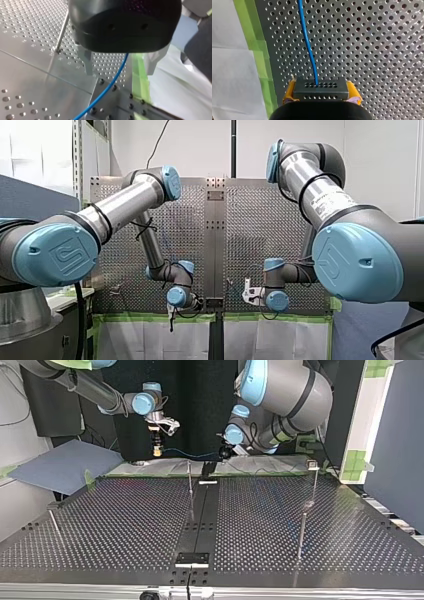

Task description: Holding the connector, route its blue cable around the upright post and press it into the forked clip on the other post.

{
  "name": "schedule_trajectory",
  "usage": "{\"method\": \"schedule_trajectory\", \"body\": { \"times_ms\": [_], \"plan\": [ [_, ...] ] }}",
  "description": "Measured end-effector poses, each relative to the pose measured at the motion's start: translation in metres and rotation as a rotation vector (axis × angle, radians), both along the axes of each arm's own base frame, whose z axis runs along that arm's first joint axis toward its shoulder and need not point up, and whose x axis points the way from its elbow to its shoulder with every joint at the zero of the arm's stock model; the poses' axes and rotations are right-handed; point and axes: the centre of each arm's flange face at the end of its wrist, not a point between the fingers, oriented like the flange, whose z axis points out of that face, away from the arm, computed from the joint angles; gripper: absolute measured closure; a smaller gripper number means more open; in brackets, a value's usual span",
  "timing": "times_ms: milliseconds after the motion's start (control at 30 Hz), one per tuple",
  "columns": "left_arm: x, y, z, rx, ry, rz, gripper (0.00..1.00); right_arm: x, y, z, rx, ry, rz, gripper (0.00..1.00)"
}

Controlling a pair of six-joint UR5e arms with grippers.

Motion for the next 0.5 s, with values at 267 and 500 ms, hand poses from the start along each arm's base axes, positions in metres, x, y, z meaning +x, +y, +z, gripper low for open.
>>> {"method": "schedule_trajectory", "body": {
  "times_ms": [267, 500],
  "plan": [
    [-0.008, 0.004, -0.003, -0.095, 0.027, -0.031, 0.00, 0.003, 0.004, -0.003, 0.011, 0.016, 0.026, 1.00],
    [-0.014, 0.003, 0.013, -0.161, 0.014, -0.073, 0.00, 0.006, 0.009, -0.020, 0.036, 0.059, 0.046, 1.00]
  ]
}}
